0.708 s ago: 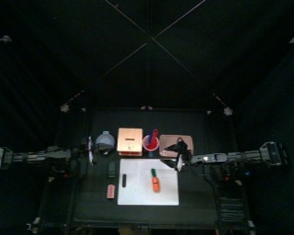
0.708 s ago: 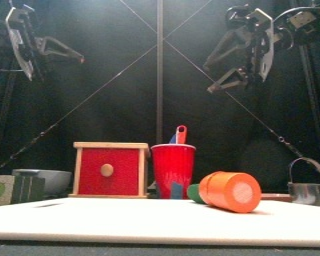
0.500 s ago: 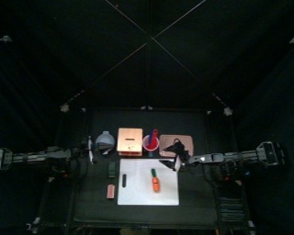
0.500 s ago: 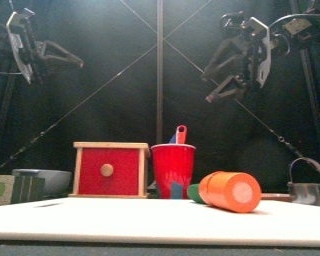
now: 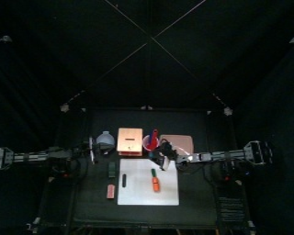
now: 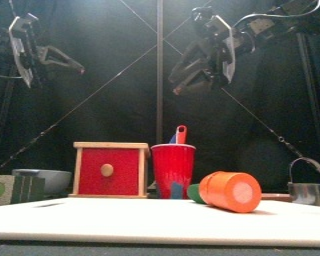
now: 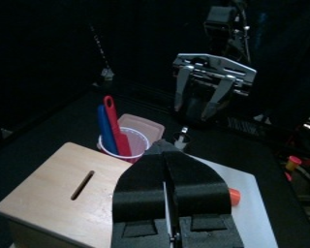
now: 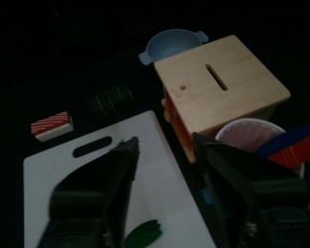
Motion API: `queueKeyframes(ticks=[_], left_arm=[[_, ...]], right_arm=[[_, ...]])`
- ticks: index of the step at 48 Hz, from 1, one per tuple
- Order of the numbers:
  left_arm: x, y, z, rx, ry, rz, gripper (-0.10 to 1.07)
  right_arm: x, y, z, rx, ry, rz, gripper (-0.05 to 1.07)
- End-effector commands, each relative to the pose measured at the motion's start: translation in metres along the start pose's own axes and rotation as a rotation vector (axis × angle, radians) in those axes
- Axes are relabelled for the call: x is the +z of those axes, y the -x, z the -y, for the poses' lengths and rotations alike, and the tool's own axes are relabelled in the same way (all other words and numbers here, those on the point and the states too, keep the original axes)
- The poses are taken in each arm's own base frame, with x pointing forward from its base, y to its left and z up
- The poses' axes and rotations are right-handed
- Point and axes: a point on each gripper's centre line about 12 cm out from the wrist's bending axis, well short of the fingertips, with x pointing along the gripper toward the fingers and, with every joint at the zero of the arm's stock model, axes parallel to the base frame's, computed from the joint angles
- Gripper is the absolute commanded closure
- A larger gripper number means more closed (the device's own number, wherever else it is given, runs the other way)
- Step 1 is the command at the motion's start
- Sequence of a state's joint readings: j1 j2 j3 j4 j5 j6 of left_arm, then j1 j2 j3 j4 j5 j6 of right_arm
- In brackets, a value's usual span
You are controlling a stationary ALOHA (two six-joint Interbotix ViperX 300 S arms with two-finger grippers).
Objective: Open drawer
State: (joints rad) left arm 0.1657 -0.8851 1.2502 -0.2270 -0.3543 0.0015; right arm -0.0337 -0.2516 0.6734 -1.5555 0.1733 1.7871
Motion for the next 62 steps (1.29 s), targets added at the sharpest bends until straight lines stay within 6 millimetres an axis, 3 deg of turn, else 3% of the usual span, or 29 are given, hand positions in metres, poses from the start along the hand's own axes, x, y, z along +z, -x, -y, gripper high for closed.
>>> queueKeyframes(ticks=[1, 8, 16, 29, 44, 62], left_arm=[[0.004, -0.005, 0.003, -0.009, 0.012, 0.012, 0.98], [-0.002, -0.011, 0.006, -0.008, 0.097, 0.011, 0.98], [-0.011, -0.017, 0.01, -0.001, 0.228, -0.007, 0.98], [-0.035, -0.025, 0.015, 0.009, 0.378, -0.099, 0.98], [-0.061, -0.038, 0.009, 0.088, 0.612, -0.152, 0.98], [-0.096, -0.067, 0.011, 0.153, 0.727, -0.254, 0.98]], right_arm=[[0.024, -0.003, 0.002, 0.011, 0.007, 0.053, 0.36], [0.029, -0.02, 0.01, -0.004, 0.047, 0.048, 0.56], [0.03, -0.05, 0.032, -0.061, 0.078, 0.024, 0.65], [0.032, -0.098, 0.054, -0.098, 0.141, -0.001, 0.66], [0.023, -0.15, 0.063, -0.132, 0.23, -0.024, 0.66], [0.01, -0.175, 0.069, -0.187, 0.292, -0.034, 0.66]])
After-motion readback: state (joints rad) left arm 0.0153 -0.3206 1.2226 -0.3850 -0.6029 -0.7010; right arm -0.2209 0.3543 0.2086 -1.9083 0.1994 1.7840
